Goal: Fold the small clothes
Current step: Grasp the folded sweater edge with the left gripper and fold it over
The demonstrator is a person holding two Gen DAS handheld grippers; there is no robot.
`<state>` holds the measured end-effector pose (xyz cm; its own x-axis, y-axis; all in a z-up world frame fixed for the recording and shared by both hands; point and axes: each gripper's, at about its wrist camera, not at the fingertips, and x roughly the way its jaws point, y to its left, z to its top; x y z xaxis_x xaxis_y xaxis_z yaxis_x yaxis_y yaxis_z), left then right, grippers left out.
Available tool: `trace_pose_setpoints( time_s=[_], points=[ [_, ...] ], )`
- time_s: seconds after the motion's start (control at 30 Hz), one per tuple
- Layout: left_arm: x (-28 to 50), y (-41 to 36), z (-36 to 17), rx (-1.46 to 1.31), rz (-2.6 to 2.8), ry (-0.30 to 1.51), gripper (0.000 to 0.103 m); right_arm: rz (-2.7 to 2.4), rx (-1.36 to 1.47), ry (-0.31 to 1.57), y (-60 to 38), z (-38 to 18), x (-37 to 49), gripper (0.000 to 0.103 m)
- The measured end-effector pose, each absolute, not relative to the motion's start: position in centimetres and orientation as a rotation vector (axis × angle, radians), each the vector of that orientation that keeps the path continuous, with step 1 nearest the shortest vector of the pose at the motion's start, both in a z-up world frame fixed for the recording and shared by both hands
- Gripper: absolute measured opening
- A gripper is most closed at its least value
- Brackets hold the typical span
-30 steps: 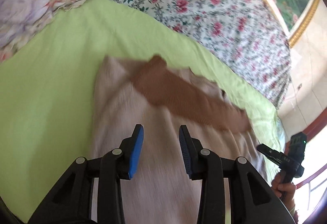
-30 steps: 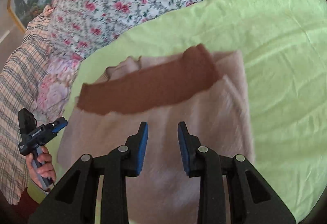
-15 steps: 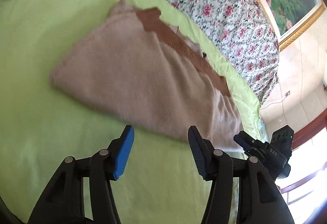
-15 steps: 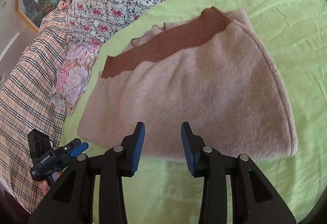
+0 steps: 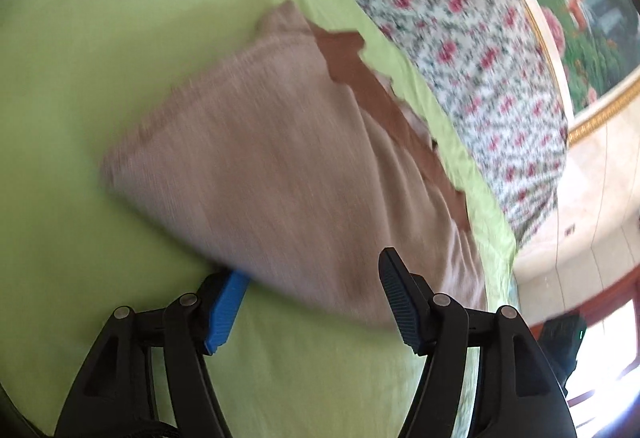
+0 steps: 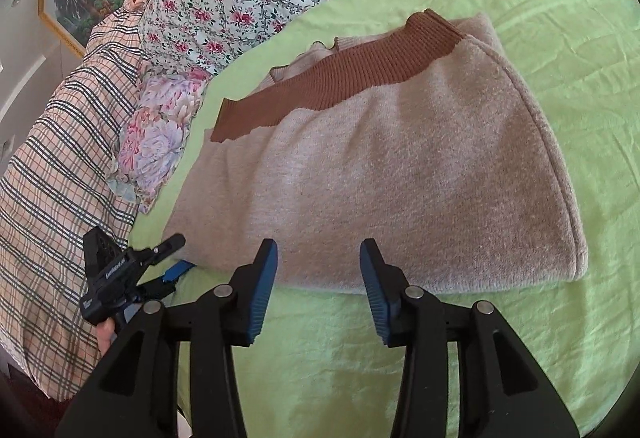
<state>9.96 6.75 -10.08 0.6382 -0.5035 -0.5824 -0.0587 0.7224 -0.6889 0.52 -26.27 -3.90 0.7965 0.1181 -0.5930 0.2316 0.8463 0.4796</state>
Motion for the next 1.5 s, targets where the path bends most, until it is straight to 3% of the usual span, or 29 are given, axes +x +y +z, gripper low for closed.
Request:
trace_pose_setpoints(
  time_s=[0.27, 0.33, 0.37, 0.4, 0.47, 0.8, 0.87, 0.93, 1.17, 1.2, 1.23, 1.3, 1.5],
  points=[
    [14.2, 8.1, -9.7, -0.736, -0.187, 0.801, 0.063, -0.084, 0.574, 0.649, -28.2, -3.8, 1.8, 0.045],
    [14.7, 8.1, -9.4, -0.720, -0.178, 0.791, 0.049, -0.090, 0.578, 0.643, -29.0, -3.6, 2.2, 0.045],
    [15.2, 8.0, -9.2, -0.710, -0.186, 0.788, 0.027, -0.089, 0.581, 0.635, -29.5, -3.4, 2.4, 0.045],
    [15.4, 7.9, -8.9, -0.703, -0.194, 0.785, 0.017, -0.089, 0.582, 0.631, -29.9, -3.2, 2.6, 0.045],
    [15.5, 7.3, -7.6, -0.667, -0.204, 0.758, 0.008, -0.092, 0.585, 0.626, -30.7, -2.9, 2.9, 0.045],
    [14.4, -4.6, -0.1, -0.381, -0.476, 0.648, 0.007, 0.064, 0.690, 0.635, -34.2, -0.6, 4.9, 0.045],
    [14.5, -7.6, -0.4, -0.330, -0.516, 0.663, 0.007, 0.136, 0.727, 0.644, -34.6, -0.5, 6.0, 0.057],
    [14.7, -9.8, -1.2, -0.301, -0.544, 0.684, 0.007, 0.193, 0.757, 0.658, -34.7, -0.4, 7.8, 0.077],
    [14.4, -13.6, -3.9, -0.239, -0.594, 0.743, 0.007, 0.326, 0.846, 0.735, -34.3, -2.3, 17.2, 0.078],
    [14.4, -13.6, -4.0, -0.234, -0.596, 0.745, 0.007, 0.301, 0.838, 0.752, -34.2, -2.7, 18.9, 0.069],
    [14.4, -13.7, -4.1, -0.226, -0.596, 0.747, 0.007, 0.295, 0.843, 0.765, -34.3, -3.0, 19.9, 0.043],
    [14.3, -14.0, -4.1, -0.208, -0.596, 0.746, 0.007, 0.281, 0.855, 0.757, -34.6, -2.8, 20.8, 0.020],
    [13.6, -16.3, -2.1, -0.169, -0.662, 0.711, 0.007, 0.231, 0.678, 0.652, -35.4, 2.7, 16.4, 0.016]
  ],
)
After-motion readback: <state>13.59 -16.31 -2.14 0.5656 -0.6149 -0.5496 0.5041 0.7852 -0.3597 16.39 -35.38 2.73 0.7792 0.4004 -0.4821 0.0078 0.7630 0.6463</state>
